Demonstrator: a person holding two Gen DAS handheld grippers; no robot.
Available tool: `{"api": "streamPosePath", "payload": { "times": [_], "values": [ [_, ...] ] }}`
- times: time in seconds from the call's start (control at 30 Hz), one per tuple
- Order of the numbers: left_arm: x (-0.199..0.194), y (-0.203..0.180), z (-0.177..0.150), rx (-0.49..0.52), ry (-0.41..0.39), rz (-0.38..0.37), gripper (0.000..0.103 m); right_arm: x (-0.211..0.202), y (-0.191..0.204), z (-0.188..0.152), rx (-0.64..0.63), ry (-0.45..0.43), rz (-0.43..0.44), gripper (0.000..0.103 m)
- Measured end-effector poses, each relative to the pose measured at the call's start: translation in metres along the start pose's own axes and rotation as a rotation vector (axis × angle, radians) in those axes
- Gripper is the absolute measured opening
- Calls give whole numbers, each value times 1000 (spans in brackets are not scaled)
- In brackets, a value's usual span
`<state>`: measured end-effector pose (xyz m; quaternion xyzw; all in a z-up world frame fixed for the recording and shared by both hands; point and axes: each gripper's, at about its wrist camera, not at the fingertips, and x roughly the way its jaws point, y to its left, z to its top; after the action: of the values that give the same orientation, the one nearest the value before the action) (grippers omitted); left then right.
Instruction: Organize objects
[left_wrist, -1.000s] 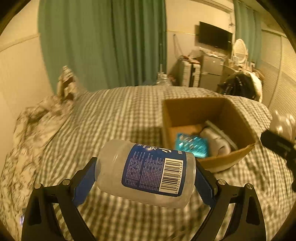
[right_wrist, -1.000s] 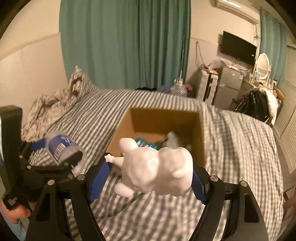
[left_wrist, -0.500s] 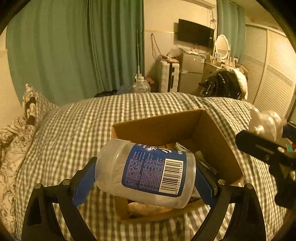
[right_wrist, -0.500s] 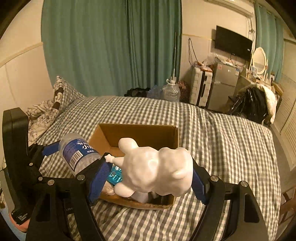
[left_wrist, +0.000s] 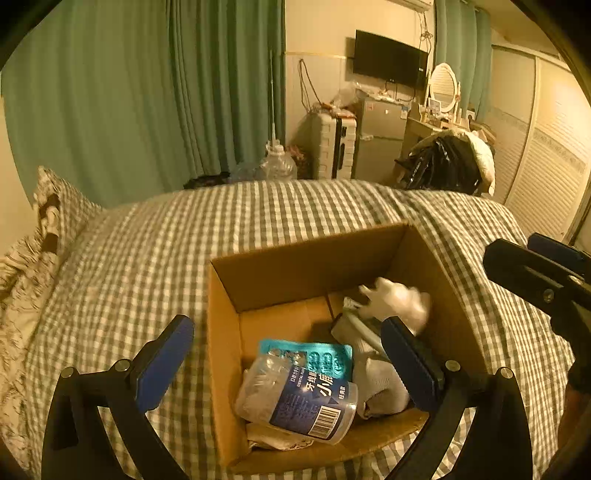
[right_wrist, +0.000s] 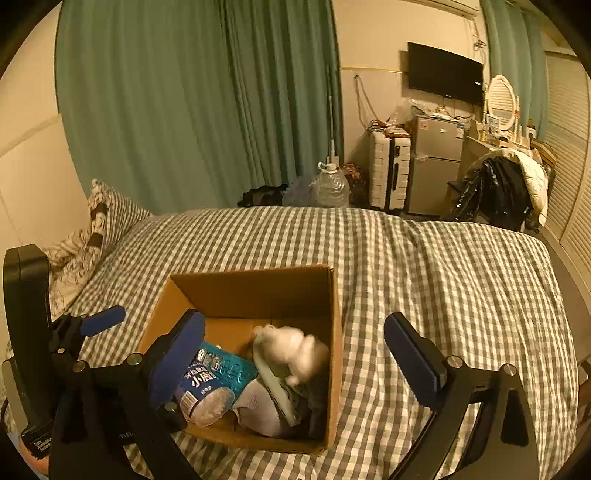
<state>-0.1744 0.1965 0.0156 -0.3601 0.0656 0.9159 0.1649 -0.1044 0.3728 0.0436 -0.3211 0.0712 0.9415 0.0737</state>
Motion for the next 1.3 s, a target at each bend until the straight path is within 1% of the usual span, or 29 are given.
{"api": "streamPosePath", "payload": {
  "times": [0.07, 0.2, 0.37, 0.43, 0.47, 0.53, 0.6, 0.73, 0.87, 0.93, 1.0, 1.1, 1.2, 1.3],
  "values": [
    [-13, 0, 2, 8, -19, 2, 103, -15, -1, 3, 11, -21, -1, 101],
    [-54, -1, 10, 18, -76, 12, 103, -53, 5, 13, 3, -67, -5, 101],
    [-113, 2, 17, 20, -166, 17, 103, -117, 23, 21, -24, -163, -15, 102],
    [-143, 4, 17, 24, -211, 29, 103, -146, 34, 23, -47, -188, -29, 103],
    [-151, 5, 18, 27, -223, 33, 103, -157, 38, 25, -59, -193, -41, 103],
    [-175, 8, 17, 32, -261, 46, 103, -186, 47, 24, -75, -234, -53, 103],
    [-196, 11, 14, 34, -298, 56, 103, -206, 51, 23, -74, -261, -44, 103],
    [-224, 17, 5, 27, -356, 70, 103, -232, 55, 13, -84, -287, -44, 103],
    [-231, 21, -7, 9, -380, 69, 103, -235, 61, -6, -99, -288, -63, 103],
    [-226, 22, -16, 1, -371, 71, 103, -232, 64, -19, -109, -305, -68, 103],
    [-218, 24, -26, -11, -366, 80, 103, -222, 66, -31, -112, -298, -63, 103],
    [-199, 27, -45, -37, -347, 76, 103, -197, 64, -52, -109, -278, -63, 103],
    [-178, 28, -63, -55, -314, 79, 103, -162, 58, -71, -88, -234, -48, 103],
    [-162, 25, -80, -45, -285, 98, 103, -129, 57, -86, -119, -183, -69, 103]
  ]
}}
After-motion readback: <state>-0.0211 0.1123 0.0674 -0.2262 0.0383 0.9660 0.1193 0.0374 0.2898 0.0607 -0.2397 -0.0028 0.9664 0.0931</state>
